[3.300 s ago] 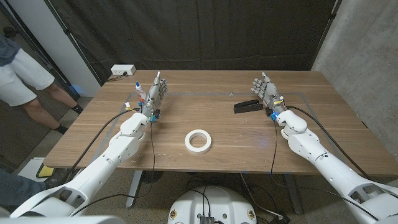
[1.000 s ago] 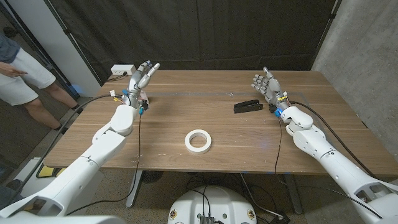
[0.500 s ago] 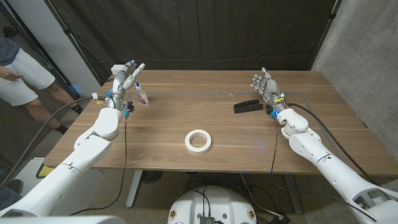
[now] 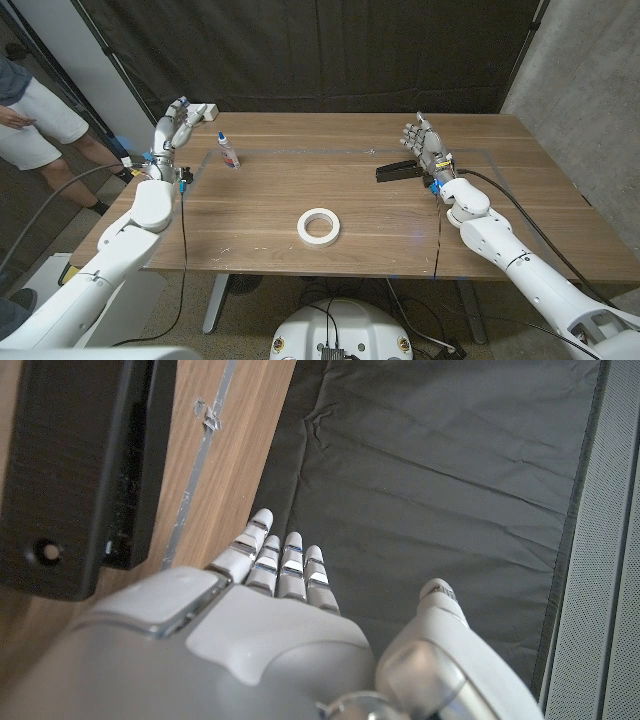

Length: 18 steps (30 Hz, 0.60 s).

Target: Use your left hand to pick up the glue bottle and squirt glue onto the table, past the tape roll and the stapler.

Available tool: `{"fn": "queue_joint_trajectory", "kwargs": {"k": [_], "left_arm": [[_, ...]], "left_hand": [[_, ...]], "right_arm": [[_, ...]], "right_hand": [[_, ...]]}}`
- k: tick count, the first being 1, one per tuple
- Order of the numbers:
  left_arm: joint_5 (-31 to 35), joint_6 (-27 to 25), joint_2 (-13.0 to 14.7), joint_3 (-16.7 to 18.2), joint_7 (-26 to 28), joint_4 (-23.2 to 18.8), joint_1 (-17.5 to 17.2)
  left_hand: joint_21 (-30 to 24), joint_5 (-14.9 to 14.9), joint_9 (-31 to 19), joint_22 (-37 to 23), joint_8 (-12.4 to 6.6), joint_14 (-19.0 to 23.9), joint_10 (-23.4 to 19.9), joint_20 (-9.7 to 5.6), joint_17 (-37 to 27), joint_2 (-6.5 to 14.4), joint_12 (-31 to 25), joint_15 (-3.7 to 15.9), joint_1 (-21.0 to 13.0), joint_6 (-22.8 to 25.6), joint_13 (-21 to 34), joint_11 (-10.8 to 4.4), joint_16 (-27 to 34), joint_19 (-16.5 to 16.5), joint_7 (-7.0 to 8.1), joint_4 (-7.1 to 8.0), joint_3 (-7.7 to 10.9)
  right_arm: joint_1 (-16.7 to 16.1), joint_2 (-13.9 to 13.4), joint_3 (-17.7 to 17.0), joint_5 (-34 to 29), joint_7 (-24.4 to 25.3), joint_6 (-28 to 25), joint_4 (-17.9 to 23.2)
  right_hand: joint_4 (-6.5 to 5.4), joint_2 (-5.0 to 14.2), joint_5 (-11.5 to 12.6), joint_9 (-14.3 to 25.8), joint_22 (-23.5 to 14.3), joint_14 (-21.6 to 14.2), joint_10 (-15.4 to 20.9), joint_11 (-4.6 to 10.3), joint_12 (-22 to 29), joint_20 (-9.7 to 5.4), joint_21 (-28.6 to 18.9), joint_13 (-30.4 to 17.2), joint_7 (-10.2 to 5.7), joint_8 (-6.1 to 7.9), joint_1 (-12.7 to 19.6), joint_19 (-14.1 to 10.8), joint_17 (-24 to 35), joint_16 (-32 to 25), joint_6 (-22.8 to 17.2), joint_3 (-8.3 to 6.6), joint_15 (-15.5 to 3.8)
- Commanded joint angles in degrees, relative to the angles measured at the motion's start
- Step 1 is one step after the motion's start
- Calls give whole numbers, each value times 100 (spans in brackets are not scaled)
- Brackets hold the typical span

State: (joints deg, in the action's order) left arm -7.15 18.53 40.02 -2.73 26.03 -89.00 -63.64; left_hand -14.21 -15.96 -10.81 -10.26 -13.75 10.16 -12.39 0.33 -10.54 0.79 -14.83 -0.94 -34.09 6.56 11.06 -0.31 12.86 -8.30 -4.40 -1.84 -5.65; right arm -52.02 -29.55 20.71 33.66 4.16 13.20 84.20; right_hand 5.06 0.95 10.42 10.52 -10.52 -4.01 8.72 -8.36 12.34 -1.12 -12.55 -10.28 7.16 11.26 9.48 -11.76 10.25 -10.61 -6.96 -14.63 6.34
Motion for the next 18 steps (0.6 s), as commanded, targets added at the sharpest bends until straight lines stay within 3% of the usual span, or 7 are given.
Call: {"fn": "queue_joint_trajectory", "kwargs": {"k": [1,8,18], "left_arm": [[331,-83,-68,89,344,403,32],[330,-224,-86,27,396,519,40],[472,-751,58,-42,486,275,-164]], "left_hand": [[-27,18,-9,-34,20,62,-63,-15,-20,-8,16,-1,-63,49,26,-21,-23,-88,28,-42,0],[-25,18,-10,-35,19,92,-75,-10,-22,-13,24,9,-78,82,27,-18,-24,-106,26,-49,-7],[-24,16,-12,-37,9,138,-148,9,-23,-20,20,15,-107,161,28,-35,-27,-147,33,-62,-17]], "right_arm": [[-86,16,72,-84,229,-149,189],[-133,-6,85,-113,296,-200,274],[-142,6,120,-115,285,-212,293]], "right_hand": [[45,11,13,18,-12,-46,62,8,36,21,-38,-30,1,24,54,-58,26,-16,-49,-22,12],[48,21,13,18,-12,-56,71,7,36,23,-35,-31,-6,21,61,-61,26,-15,-51,-25,5],[52,24,12,19,-12,-65,80,6,34,32,-34,-31,-5,16,61,-71,27,-13,-50,-22,19]]}}
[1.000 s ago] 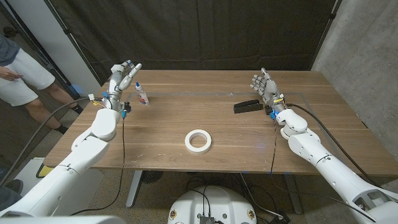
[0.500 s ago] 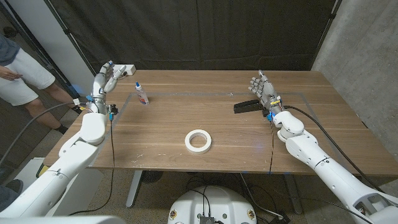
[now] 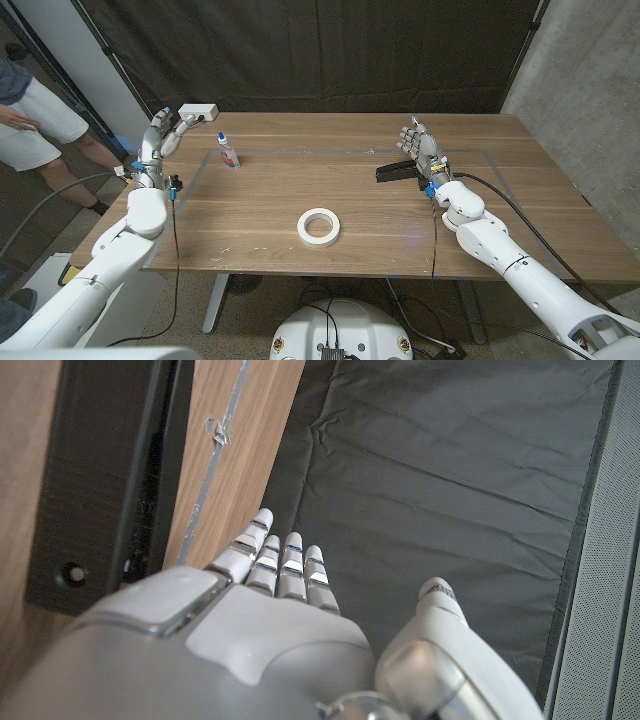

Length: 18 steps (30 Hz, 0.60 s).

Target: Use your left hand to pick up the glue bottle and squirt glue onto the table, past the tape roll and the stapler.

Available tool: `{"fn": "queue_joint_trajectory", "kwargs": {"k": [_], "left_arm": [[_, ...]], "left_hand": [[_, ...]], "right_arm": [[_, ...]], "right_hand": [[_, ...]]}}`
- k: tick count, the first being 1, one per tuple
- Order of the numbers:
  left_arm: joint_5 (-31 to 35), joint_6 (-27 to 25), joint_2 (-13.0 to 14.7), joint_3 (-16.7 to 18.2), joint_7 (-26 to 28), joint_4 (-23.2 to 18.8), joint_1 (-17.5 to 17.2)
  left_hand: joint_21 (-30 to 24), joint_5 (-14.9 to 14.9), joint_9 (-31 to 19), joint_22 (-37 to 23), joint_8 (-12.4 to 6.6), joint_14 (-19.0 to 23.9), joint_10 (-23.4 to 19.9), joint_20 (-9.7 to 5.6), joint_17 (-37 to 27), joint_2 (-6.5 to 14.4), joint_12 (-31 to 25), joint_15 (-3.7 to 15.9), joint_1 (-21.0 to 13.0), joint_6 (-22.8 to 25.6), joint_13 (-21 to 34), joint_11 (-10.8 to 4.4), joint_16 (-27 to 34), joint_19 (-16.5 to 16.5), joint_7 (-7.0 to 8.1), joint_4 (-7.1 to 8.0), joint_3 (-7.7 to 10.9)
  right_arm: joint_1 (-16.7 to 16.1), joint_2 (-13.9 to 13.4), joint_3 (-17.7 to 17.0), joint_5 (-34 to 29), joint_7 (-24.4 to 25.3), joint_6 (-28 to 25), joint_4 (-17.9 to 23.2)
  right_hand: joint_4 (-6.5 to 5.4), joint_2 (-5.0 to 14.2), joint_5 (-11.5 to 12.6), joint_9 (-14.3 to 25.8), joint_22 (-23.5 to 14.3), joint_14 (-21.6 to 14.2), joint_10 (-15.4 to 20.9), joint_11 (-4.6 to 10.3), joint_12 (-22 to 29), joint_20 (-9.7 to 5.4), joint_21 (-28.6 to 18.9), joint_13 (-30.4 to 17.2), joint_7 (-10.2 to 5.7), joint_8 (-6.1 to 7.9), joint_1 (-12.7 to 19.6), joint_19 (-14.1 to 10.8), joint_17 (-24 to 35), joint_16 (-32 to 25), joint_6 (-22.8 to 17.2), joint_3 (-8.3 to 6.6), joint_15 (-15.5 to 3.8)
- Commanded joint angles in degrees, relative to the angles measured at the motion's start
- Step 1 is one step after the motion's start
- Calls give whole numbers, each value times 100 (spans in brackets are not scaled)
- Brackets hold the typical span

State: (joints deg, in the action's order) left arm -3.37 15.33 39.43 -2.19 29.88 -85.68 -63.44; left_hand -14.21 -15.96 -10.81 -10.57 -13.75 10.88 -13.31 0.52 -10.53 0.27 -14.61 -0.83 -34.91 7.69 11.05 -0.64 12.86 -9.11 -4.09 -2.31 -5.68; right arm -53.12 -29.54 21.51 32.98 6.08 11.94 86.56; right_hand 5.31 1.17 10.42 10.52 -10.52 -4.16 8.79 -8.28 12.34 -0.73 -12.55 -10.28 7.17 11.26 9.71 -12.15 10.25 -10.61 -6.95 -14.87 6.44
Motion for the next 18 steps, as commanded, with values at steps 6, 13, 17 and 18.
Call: {"fn": "queue_joint_trajectory", "kwargs": {"k": [6,13,17,18], "left_arm": [[115,-527,127,-103,174,-130,-290],[234,-700,188,-184,212,-162,-324],[439,-927,271,-283,279,-245,-330],[499,-985,297,-310,298,-263,-329]], "left_hand": [[-21,15,-14,-7,14,78,-78,-2,-25,33,0,4,-37,59,30,-12,-32,-76,3,-20,-19],[-14,15,-14,-8,16,86,-95,-6,-26,35,8,2,-52,86,30,-17,-40,-82,8,-26,-23],[-10,14,-15,-9,12,93,-110,-4,-27,36,10,-3,-60,112,31,-30,-43,-84,8,-29,-26],[-9,14,-15,-9,9,99,-112,-4,-27,36,11,-2,-62,125,31,-28,-43,-85,4,-30,-26]], "right_arm": [[-15,2,63,-52,63,-99,68],[7,-7,77,-58,34,-108,72],[-7,-21,67,-41,32,-126,93],[-10,-32,69,-49,17,-112,88]], "right_hand": [[30,-1,10,19,-12,-53,71,2,31,-6,-34,-31,-8,12,37,-38,27,-11,-49,7,12],[33,0,10,19,-12,-59,76,-9,29,-4,-32,-31,-9,10,37,-43,28,-10,-50,9,13],[33,1,9,19,-12,-61,80,-16,29,-4,-30,-31,-11,9,37,-42,28,-9,-50,10,15],[34,2,9,19,-12,-61,79,-11,28,-4,-30,-31,-15,8,37,-43,28,-9,-48,10,15]]}}
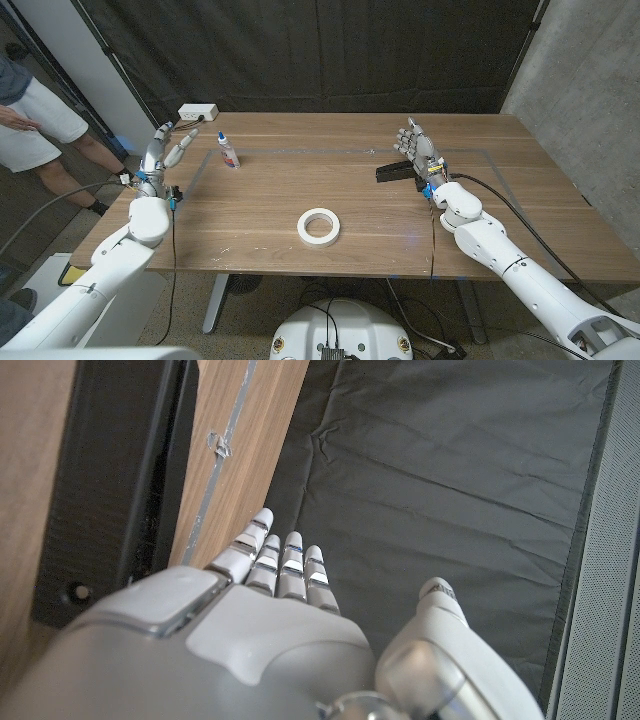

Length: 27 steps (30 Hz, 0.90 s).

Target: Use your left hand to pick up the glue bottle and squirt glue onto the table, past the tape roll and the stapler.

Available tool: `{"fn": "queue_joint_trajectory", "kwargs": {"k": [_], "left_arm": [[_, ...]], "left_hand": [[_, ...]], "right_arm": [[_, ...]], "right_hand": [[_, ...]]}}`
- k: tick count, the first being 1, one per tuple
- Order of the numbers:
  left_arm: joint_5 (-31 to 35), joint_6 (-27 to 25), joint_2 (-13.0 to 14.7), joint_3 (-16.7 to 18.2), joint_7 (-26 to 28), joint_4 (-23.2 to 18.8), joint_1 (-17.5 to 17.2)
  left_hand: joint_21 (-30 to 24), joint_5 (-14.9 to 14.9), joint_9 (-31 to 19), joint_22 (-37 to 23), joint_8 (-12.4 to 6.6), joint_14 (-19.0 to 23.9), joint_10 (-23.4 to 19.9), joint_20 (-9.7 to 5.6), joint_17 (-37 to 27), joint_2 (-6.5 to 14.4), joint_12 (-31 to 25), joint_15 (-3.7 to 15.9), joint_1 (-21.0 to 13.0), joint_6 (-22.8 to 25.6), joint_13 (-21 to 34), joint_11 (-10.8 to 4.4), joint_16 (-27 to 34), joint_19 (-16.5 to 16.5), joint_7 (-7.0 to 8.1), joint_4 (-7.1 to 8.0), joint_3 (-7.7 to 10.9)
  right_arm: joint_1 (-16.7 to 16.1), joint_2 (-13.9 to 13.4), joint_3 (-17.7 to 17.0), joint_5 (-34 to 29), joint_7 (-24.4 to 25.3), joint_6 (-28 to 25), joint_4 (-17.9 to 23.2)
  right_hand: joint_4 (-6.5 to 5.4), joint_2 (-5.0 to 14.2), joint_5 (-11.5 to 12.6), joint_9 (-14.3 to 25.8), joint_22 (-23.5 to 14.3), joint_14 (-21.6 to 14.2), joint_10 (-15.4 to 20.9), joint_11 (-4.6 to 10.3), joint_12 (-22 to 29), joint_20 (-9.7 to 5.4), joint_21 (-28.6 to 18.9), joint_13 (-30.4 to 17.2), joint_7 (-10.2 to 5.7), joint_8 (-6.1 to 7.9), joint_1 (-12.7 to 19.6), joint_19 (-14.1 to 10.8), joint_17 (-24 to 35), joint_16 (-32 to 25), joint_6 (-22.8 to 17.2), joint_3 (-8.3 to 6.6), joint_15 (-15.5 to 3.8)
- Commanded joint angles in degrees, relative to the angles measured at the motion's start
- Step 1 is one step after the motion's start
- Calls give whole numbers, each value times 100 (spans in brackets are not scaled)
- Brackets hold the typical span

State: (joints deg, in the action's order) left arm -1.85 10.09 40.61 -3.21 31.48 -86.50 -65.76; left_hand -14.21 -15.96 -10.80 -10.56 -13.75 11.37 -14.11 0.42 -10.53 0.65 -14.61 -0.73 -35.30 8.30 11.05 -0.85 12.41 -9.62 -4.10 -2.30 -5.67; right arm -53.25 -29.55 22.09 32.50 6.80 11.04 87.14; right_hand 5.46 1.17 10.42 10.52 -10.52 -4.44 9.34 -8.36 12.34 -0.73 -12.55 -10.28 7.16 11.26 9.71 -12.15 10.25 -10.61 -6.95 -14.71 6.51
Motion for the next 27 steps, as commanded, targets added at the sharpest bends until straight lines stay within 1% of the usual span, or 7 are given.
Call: {"fn": "queue_joint_trajectory", "kwargs": {"k": [1,6,9,13,21,24,27], "left_arm": [[444,-563,215,-255,160,-220,-98],[574,-732,266,-387,157,-290,-77],[616,-777,278,-486,113,-292,-8],[843,-1003,342,-640,165,-321,87],[1046,-1241,406,-898,152,-193,335],[1024,-1235,394,-962,141,-136,387],[991,-1230,375,-1016,140,-104,409]], "left_hand": [[-8,13,-15,-10,11,63,-46,4,-27,-3,9,-6,-27,67,31,-11,5,-37,7,-32,-27],[-6,11,-16,-10,7,83,-70,7,-28,0,11,4,-44,100,32,-41,4,-51,25,-38,-29],[-2,10,-16,-10,6,83,-88,7,-28,1,11,4,-54,118,32,-32,-2,-52,21,-42,-30],[1,9,-16,-10,12,91,-97,9,-28,2,14,3,-64,120,32,-40,-4,-56,26,-46,-31],[3,5,-16,-11,11,121,-136,7,-28,4,16,36,-87,160,33,-65,-6,-78,56,-55,-35],[6,4,-17,-11,12,129,-139,8,-28,6,21,37,-95,171,33,-84,-7,-80,62,-59,-36],[9,3,-17,-11,17,136,-162,6,-28,7,19,32,-104,173,34,-71,-10,-82,58,-62,-37]], "right_arm": [[-16,-38,0,9,-42,-30,49],[-85,-63,-34,42,-3,-49,119],[-143,-88,-63,51,27,-38,169],[-223,-130,-105,69,69,-43,233],[-318,-185,-151,110,140,-114,336],[-322,-191,-149,94,144,-102,333],[-324,-192,-151,102,157,-123,343]], "right_hand": [[19,2,9,20,-13,-33,25,-5,28,-3,-29,-31,-13,8,37,-43,28,-9,-49,-6,12],[20,3,8,20,-13,-36,23,-12,24,-1,-26,-31,-11,6,36,-43,29,-7,-51,-3,9],[21,3,8,20,-13,-37,24,-4,23,-1,-25,-31,-13,6,35,-44,29,-7,-53,-2,8],[23,3,8,20,-13,-37,31,-5,24,2,-24,-31,-14,4,35,-45,29,-5,-50,0,6],[26,5,8,20,-13,-46,33,-8,21,2,-24,-32,-11,3,35,-56,29,-5,-53,3,10],[27,6,8,20,-13,-46,39,-4,22,3,-24,-32,-12,2,35,-59,29,-4,-54,4,18],[29,8,8,20,-13,-48,36,-1,19,5,-23,-32,-16,0,37,-62,29,-3,-50,4,22]]}}
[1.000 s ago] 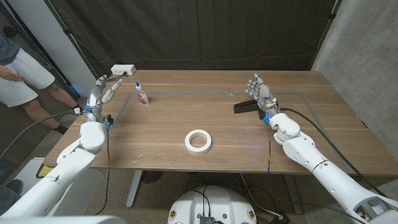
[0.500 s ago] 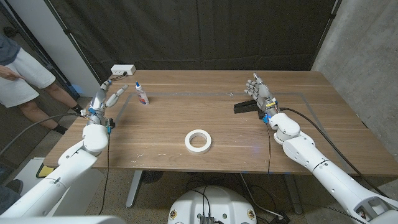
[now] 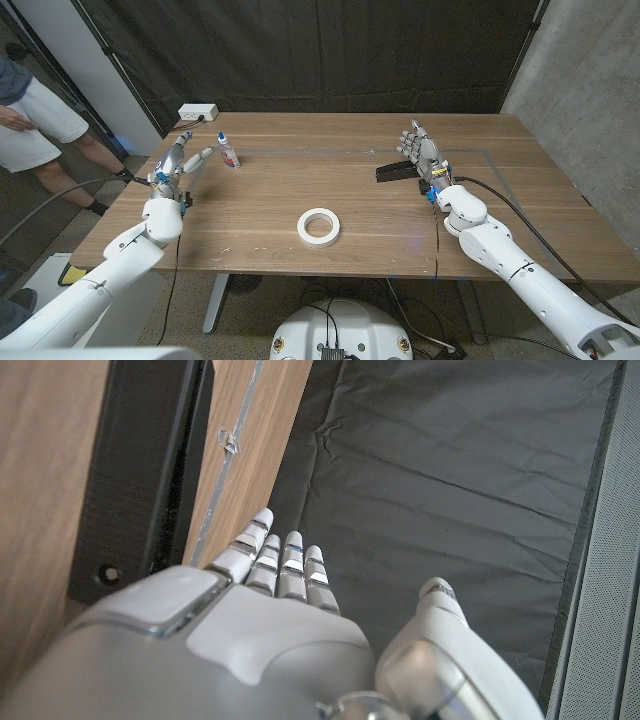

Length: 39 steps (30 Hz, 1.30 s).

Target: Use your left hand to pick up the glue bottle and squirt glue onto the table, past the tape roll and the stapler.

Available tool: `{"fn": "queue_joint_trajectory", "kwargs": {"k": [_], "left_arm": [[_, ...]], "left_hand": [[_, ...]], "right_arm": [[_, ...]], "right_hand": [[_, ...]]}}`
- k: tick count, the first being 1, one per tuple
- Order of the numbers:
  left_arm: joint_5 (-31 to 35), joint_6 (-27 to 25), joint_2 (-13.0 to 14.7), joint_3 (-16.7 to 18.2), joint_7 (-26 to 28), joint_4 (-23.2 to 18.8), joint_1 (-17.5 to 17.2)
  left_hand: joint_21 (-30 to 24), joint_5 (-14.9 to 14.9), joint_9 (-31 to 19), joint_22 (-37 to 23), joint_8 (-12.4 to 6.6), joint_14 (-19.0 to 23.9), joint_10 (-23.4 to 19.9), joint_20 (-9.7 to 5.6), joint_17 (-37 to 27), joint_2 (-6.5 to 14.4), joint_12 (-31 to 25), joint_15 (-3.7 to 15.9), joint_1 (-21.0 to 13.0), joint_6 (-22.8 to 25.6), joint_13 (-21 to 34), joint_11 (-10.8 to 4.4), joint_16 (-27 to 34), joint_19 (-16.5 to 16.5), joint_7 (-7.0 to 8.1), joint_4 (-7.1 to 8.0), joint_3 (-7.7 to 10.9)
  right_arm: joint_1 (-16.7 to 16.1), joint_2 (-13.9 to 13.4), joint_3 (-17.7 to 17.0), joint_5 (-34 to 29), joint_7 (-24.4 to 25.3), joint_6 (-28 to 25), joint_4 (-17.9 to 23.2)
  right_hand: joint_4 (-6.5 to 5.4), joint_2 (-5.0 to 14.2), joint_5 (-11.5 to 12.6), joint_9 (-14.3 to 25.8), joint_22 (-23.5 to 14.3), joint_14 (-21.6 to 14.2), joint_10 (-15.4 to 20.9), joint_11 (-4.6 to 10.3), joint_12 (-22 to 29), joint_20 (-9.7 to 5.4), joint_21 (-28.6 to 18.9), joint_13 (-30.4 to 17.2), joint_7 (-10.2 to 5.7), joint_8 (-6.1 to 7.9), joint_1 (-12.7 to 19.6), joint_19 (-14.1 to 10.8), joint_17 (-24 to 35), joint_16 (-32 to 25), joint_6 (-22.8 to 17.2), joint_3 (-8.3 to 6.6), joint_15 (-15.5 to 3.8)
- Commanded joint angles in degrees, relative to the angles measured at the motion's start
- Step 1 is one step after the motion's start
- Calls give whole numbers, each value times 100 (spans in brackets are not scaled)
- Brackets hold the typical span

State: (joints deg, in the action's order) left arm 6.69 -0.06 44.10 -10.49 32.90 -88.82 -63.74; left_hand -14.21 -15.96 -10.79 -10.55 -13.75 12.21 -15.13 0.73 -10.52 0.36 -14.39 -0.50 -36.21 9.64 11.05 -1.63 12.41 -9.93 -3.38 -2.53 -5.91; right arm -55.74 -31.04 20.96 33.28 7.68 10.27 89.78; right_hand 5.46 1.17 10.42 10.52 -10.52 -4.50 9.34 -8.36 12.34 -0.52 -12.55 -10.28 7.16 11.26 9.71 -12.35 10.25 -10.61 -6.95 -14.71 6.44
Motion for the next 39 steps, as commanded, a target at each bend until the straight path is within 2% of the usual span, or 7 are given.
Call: {"fn": "queue_joint_trajectory", "kwargs": {"k": [1,7,13,28,35,39], "left_arm": [[115,-226,22,-302,-15,122,204],[141,-391,16,-423,-5,117,231],[322,-541,58,-635,-16,295,480],[415,-642,-51,-1197,-244,1040,1143],[380,-589,-119,-1399,-334,1326,1399],[367,-484,-148,-1495,-354,1452,1518]], "left_hand": [[11,3,-18,-12,17,53,-57,-22,-28,38,-1,8,-14,43,34,7,-11,-50,-14,-39,-14],[14,0,-18,-12,19,58,-89,-26,-28,41,-1,6,-29,67,34,20,-18,-62,-18,-44,-16],[23,-2,-18,-13,23,74,-111,-28,-28,48,8,11,-49,96,35,16,-24,-67,-11,-50,-19],[36,-5,-19,-14,40,91,-116,-19,-30,62,33,22,-73,115,36,2,-36,-74,5,-55,-25],[43,-6,-19,-15,49,81,-112,-21,-30,70,47,37,-83,118,37,-43,-47,-74,7,-56,-27],[48,-6,-19,-15,54,92,-145,-16,-31,76,44,26,-88,129,37,-15,-48,-75,6,-56,-30]], "right_arm": [[-70,-47,-33,15,67,-49,75],[-31,-40,-17,20,35,-63,31],[3,-28,6,24,-8,-66,-34],[-4,-49,-23,33,72,-153,-3],[-11,-51,-36,32,89,-148,-5],[-34,-62,-56,41,129,-174,37]], "right_hand": [[30,9,8,20,-13,-42,35,1,18,-18,-23,-32,-12,-1,37,-42,29,-3,-50,5,23],[32,10,7,21,-13,-45,42,-14,18,-16,-21,-32,-18,-2,38,-44,29,-2,-50,6,20],[34,12,7,21,-13,-46,42,-5,16,-15,-19,-32,-20,-2,38,-46,29,-1,-53,8,20],[38,17,7,21,-14,-46,41,-6,10,-12,-14,-33,-32,-8,37,-50,30,3,-44,13,26],[40,17,6,22,-14,-44,41,-4,8,-12,-13,-33,-32,-5,36,-53,30,5,-51,15,22],[41,19,7,22,-14,-48,43,-6,7,-17,-13,-33,-33,-6,37,-56,30,4,-51,16,21]]}}
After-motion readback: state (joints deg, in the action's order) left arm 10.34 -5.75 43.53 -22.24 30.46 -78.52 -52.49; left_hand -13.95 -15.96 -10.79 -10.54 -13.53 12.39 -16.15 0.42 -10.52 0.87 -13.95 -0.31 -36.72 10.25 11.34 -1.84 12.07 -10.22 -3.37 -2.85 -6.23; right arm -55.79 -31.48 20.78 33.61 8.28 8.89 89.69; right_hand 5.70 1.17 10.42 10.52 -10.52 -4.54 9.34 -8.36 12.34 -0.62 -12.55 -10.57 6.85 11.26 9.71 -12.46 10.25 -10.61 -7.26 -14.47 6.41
